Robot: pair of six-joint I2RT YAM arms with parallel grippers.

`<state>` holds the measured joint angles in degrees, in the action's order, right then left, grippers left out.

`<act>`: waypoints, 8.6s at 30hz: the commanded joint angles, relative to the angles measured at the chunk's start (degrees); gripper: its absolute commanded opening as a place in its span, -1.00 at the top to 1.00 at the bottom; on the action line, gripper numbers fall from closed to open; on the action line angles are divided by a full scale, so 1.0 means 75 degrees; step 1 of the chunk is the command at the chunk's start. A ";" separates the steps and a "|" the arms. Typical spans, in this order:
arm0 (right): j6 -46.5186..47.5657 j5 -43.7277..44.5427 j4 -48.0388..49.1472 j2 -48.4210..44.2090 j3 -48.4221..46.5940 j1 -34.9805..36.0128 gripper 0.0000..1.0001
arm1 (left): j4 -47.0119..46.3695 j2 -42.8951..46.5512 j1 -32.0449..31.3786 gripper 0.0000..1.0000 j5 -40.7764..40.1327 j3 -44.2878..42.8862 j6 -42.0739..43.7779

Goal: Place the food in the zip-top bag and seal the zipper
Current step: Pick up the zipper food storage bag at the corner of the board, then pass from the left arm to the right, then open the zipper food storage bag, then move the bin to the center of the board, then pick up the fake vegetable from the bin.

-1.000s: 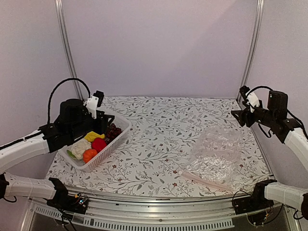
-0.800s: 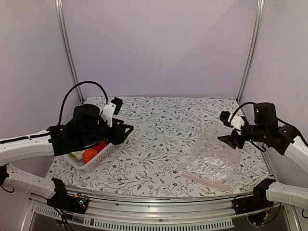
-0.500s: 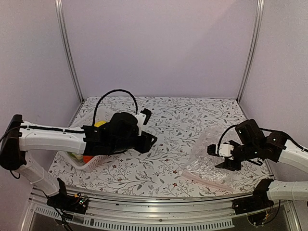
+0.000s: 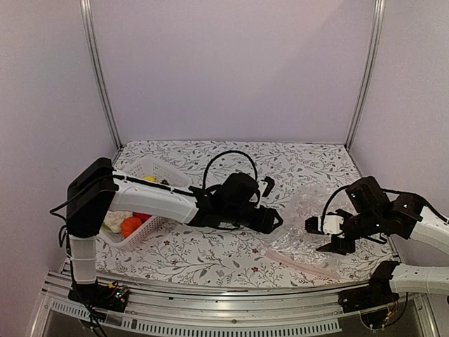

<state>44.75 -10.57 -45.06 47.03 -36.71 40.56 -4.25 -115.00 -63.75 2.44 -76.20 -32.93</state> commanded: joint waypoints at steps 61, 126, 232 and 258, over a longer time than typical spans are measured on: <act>0.1247 0.3369 0.2632 0.0820 -0.0031 0.0774 0.10 | -0.0859 0.0029 0.0821 1.00 0.1487 -0.1254 -0.3206; -0.2076 0.3648 0.5210 0.3845 -0.2102 0.0413 1.00 | -0.2486 -0.0127 -0.0006 -0.22 -0.4067 -0.0195 -0.4475; -0.2101 0.3658 0.4582 0.2698 -0.2130 -0.1353 1.00 | 0.4744 0.2116 0.0742 -0.35 -0.2867 -0.1609 0.1074; -0.2245 0.3014 0.3822 0.2838 -0.2313 -0.1347 1.00 | 0.4876 0.0747 0.2546 -0.68 -0.0744 -0.0722 0.3792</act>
<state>28.91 13.30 -14.41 68.23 -52.90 30.68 28.64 -105.86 -44.60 -0.67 -78.26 -6.96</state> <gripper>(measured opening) 0.007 0.838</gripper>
